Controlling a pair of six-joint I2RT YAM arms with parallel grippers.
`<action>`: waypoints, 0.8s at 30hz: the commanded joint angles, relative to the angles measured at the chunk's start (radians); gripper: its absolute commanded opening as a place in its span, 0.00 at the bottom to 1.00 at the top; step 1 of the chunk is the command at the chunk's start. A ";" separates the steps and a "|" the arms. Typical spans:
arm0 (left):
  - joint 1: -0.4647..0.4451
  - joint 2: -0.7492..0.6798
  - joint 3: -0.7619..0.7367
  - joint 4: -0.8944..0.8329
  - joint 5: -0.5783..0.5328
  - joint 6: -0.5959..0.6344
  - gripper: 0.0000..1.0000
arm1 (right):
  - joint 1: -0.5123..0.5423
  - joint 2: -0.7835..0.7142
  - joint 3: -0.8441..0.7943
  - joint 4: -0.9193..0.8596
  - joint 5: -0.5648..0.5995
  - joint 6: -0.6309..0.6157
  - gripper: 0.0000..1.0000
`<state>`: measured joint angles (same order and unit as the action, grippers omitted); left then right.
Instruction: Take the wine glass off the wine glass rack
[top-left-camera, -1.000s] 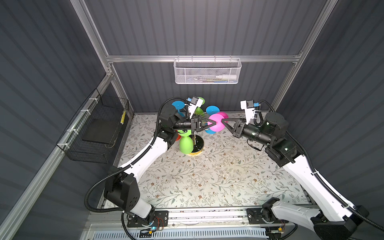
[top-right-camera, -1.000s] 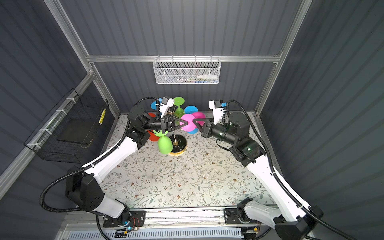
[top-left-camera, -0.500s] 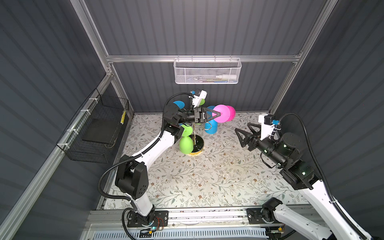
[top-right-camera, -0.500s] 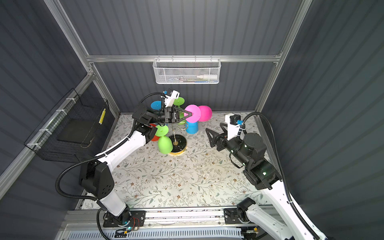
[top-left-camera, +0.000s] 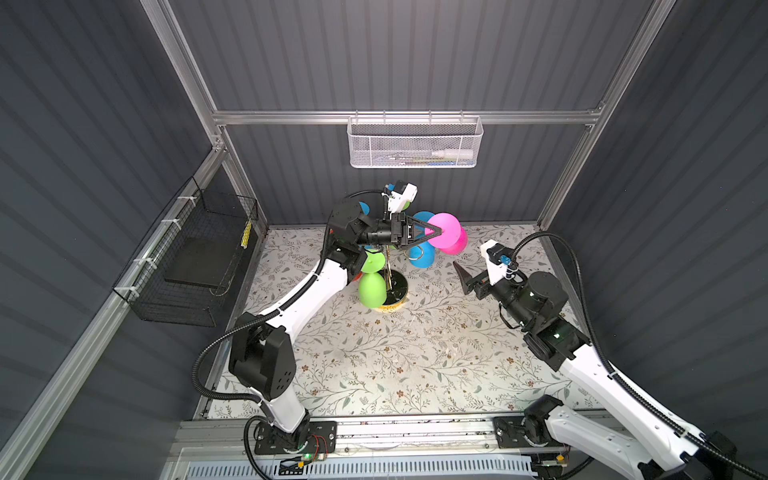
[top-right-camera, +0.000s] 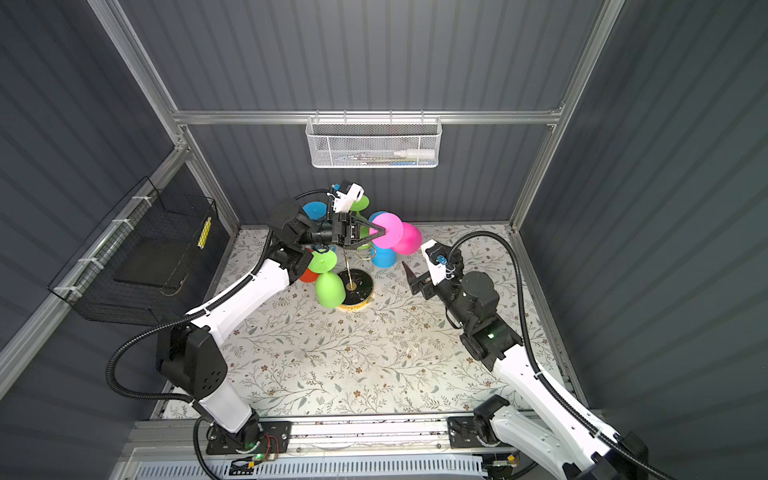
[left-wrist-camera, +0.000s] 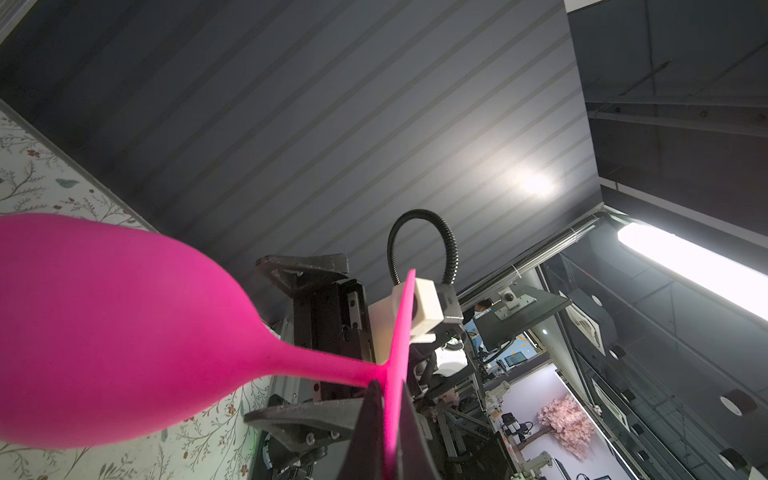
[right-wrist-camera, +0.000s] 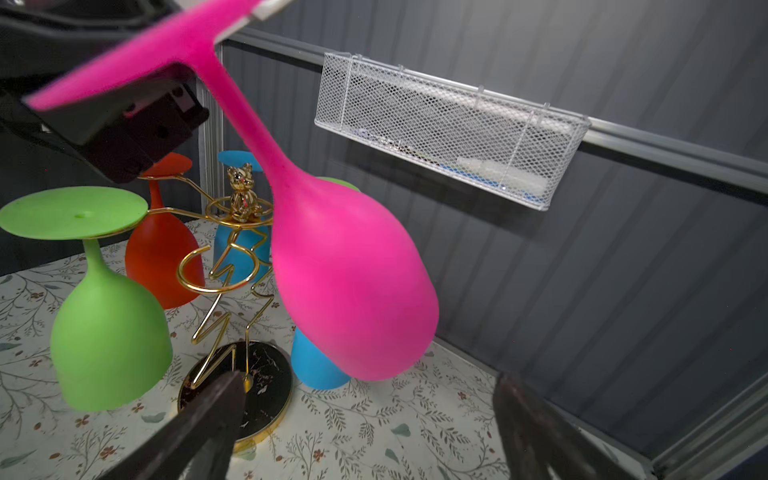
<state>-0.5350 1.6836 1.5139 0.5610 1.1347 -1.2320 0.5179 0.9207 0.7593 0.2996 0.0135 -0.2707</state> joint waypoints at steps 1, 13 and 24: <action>0.000 -0.066 0.054 -0.170 0.016 0.140 0.00 | -0.005 0.025 -0.010 0.165 -0.036 -0.076 0.97; -0.001 -0.087 0.066 -0.240 0.029 0.168 0.00 | -0.005 0.158 0.053 0.254 -0.076 -0.090 0.99; -0.001 -0.093 0.065 -0.245 0.035 0.164 0.00 | -0.006 0.281 0.128 0.282 -0.118 -0.062 0.99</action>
<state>-0.5350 1.6211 1.5478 0.3248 1.1378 -1.0798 0.5171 1.1828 0.8513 0.5346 -0.0998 -0.3401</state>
